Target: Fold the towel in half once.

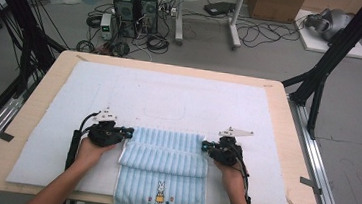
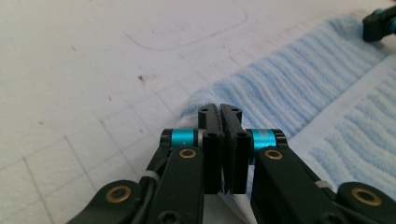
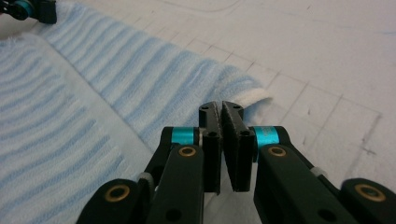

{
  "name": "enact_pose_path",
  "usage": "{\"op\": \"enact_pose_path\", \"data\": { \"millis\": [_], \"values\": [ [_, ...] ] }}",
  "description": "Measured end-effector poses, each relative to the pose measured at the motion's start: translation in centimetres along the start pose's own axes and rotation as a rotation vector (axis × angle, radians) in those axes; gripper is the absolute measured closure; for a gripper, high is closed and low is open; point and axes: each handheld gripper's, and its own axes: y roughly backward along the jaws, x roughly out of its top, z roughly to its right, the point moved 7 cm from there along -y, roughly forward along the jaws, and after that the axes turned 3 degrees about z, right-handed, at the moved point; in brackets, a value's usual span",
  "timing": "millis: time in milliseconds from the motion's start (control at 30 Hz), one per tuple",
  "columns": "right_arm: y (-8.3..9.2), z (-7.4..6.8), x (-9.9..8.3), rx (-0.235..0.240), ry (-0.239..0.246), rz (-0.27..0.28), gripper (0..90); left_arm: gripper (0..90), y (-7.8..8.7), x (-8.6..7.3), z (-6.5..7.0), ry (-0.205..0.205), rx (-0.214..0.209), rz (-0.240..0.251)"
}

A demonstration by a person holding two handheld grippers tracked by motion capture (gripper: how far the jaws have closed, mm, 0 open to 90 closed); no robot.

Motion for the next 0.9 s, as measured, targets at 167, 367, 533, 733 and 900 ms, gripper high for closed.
{"op": "enact_pose_path", "data": {
  "millis": [167,367,533,733,900],
  "values": [
    [-0.2,0.6,0.8,-0.032,-0.012,0.023,86.0,87.1,-0.5,0.6,-0.8,0.027,0.022,0.010],
    [-1.3,1.2,1.6,-0.093,0.001,0.009,82.5,84.9,-1.0,0.3,-1.3,0.052,0.044,-0.016],
    [-1.3,1.9,1.4,-0.137,-0.043,0.016,44.4,48.8,-0.8,0.1,-1.5,0.071,0.058,-0.045],
    [-2.3,0.9,0.9,-0.184,0.025,-0.039,43.9,64.6,-1.3,-0.4,-0.6,0.012,0.032,-0.077],
    [-2.5,-0.1,1.1,-0.097,0.052,-0.069,82.1,85.3,-1.8,-0.1,-0.5,0.009,0.029,-0.079]
  ]
}}
